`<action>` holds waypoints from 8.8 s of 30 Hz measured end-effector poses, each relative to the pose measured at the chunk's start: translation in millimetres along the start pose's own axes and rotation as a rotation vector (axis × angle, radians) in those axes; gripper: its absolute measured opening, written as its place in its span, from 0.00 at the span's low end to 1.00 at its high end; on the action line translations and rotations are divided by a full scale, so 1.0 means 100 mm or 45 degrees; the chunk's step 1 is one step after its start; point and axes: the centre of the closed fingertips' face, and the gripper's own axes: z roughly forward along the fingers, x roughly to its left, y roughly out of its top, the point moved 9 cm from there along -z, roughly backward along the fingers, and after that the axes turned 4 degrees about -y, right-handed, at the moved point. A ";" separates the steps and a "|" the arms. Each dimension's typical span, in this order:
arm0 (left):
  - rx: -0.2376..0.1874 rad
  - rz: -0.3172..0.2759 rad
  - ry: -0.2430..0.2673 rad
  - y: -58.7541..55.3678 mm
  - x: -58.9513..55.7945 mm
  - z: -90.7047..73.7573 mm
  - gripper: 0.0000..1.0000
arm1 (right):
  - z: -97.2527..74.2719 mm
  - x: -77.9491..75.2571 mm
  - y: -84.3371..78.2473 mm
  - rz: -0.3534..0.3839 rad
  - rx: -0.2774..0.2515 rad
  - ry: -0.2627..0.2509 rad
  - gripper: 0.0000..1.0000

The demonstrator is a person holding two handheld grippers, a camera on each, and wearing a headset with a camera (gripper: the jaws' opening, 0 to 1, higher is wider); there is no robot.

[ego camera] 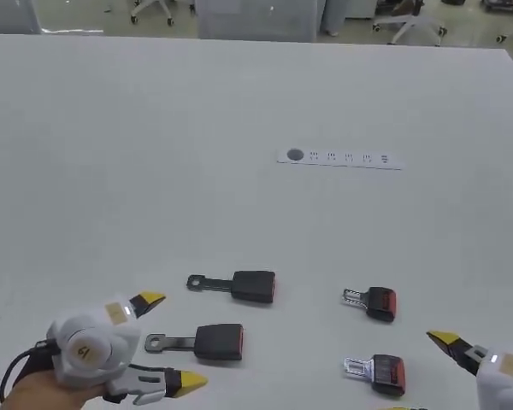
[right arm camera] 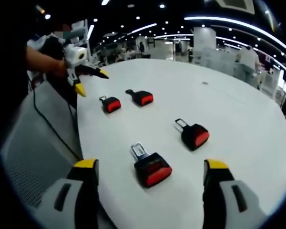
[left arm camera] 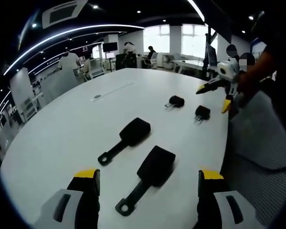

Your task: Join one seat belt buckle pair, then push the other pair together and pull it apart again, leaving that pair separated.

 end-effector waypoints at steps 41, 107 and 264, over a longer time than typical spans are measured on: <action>0.206 0.196 -0.195 -0.09 0.13 0.48 0.78 | 0.29 -0.11 -0.09 -0.111 0.159 0.217 0.77; 0.391 0.489 -0.502 -0.06 0.22 0.82 0.35 | 0.63 -0.05 -0.01 -0.283 0.108 0.326 0.37; 0.325 0.470 -0.555 -0.09 0.24 0.85 0.34 | 1.65 0.78 0.68 -0.308 -0.064 0.425 0.36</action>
